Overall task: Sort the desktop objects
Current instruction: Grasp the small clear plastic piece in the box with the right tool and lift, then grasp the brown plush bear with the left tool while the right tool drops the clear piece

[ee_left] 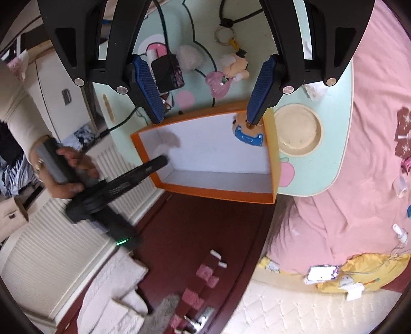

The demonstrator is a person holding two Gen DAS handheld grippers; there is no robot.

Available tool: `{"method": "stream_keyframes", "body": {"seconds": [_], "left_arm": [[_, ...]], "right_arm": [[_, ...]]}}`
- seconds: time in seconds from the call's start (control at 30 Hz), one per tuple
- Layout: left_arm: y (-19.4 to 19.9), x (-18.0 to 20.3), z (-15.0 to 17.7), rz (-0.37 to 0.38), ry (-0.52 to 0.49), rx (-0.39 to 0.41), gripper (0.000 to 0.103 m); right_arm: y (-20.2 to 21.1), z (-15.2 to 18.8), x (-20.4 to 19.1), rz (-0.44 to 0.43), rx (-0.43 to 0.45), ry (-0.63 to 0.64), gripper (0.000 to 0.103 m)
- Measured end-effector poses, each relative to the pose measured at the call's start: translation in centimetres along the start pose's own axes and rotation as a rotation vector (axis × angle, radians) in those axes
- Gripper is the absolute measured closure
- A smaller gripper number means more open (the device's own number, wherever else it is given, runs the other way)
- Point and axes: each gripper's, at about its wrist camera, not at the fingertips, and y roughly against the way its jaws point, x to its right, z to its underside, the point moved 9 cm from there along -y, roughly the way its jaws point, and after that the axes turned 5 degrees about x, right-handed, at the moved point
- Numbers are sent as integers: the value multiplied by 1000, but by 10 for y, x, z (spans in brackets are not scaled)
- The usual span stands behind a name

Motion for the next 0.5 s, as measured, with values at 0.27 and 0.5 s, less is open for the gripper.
{"method": "stream_keyframes", "body": {"seconds": [0.27, 0.5], "left_arm": [[-70, 4, -15, -164, -210, -364, 44], [-124, -4, -6, -397, -414, -682, 44]], "right_arm": [[23, 47, -5, -135, 111, -49, 85], [36, 92, -5, -238, 178, -95, 85]]}}
